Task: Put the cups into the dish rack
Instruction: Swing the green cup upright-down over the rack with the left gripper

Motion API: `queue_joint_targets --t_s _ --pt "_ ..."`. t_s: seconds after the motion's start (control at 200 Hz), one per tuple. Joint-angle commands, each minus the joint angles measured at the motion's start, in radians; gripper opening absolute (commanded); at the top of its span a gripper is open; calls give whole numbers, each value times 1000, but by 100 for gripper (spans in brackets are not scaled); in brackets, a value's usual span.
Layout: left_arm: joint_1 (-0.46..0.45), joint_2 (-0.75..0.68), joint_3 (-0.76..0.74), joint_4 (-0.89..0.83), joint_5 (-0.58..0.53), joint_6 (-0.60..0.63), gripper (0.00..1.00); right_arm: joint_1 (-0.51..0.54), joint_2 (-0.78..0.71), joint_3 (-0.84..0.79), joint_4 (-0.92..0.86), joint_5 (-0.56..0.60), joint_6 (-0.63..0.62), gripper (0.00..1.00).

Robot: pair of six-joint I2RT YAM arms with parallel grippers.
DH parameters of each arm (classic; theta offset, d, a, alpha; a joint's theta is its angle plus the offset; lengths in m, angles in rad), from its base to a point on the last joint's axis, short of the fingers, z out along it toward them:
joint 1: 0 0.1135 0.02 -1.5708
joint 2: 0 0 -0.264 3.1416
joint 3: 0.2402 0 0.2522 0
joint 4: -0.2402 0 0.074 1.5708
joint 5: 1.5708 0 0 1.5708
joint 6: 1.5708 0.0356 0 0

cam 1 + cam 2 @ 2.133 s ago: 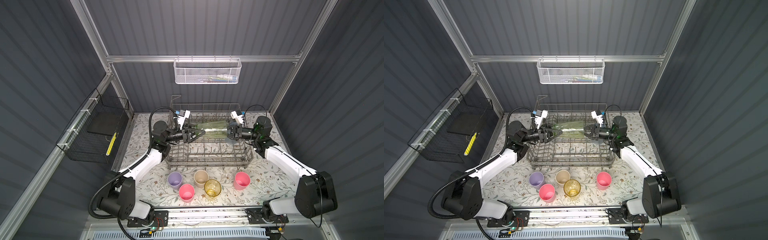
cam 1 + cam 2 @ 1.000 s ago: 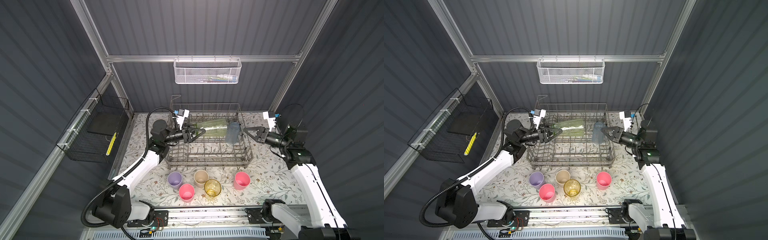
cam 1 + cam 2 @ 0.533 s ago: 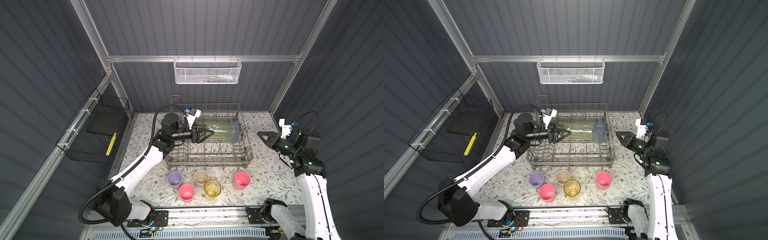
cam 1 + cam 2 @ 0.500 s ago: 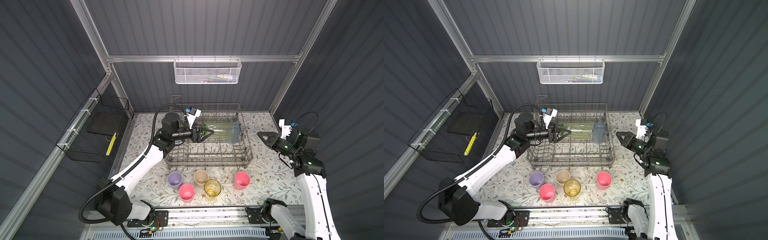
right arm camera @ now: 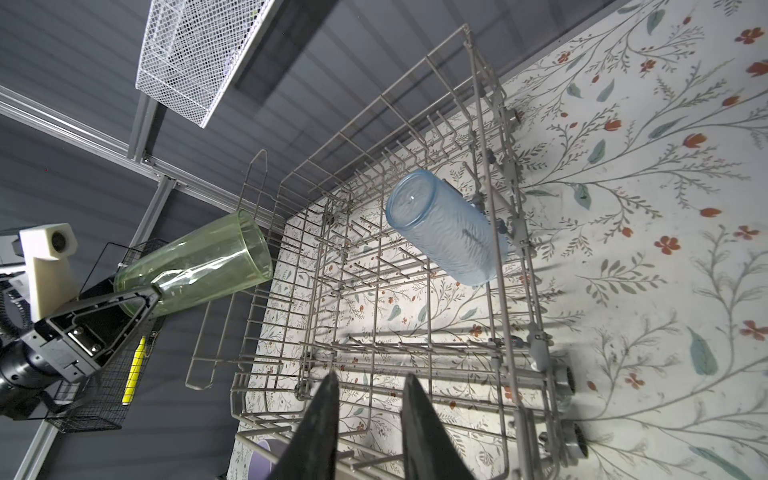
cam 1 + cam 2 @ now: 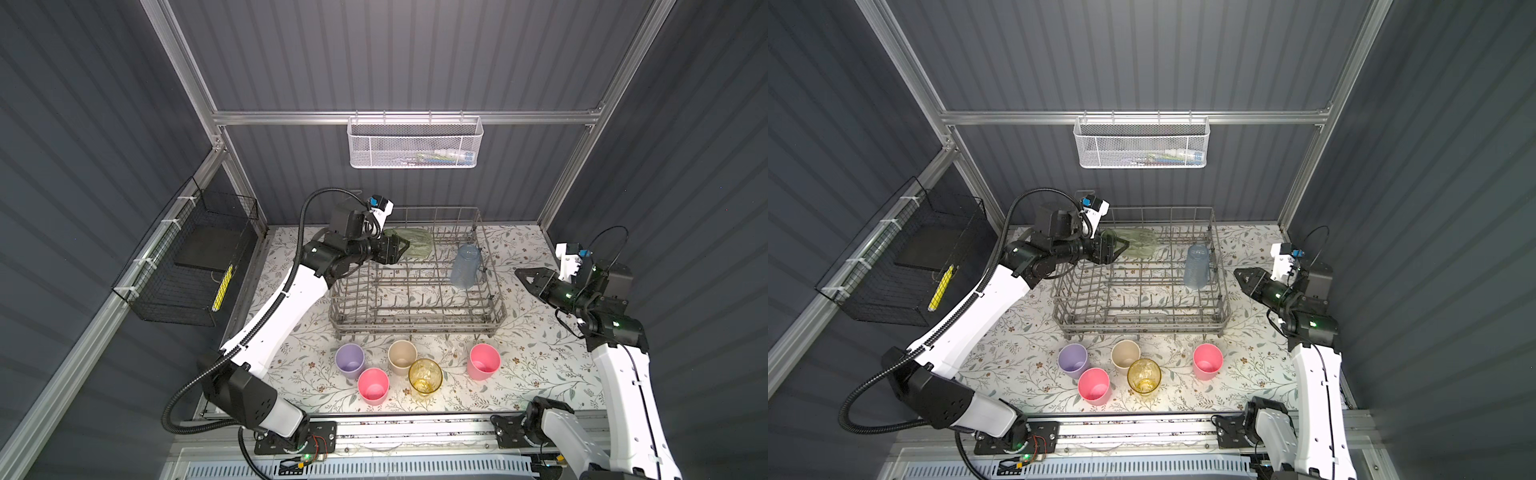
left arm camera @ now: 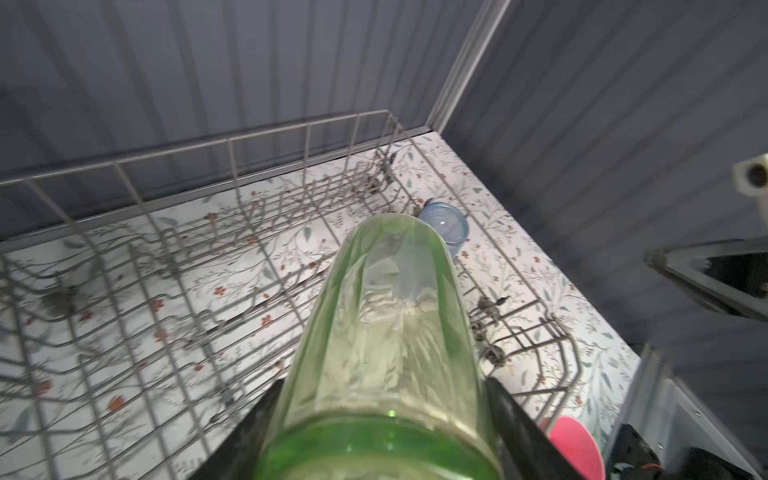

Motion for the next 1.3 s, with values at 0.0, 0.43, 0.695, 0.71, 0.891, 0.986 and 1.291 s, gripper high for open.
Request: queue_joint_targets --t_s 0.0,0.43,0.695,0.71,0.891,0.986,1.291 --pt "5 65 109 -216 -158 55 51 -3 -5 -22 0 21 -27 29" --pt "5 244 263 -469 -279 71 49 -3 13 -41 10 35 -45 29" --pt "5 263 262 -453 -313 79 49 -3 33 -48 28 27 -37 29" --pt "5 267 263 -453 -312 79 49 -3 33 -49 28 26 -38 29" --pt "5 316 288 -453 -296 86 49 -3 42 -47 33 18 -38 29" --pt "5 346 312 -425 -292 91 50 -3 44 -47 33 17 -40 29" --pt "5 461 405 -436 -287 104 49 -3 49 -51 34 19 -42 29"
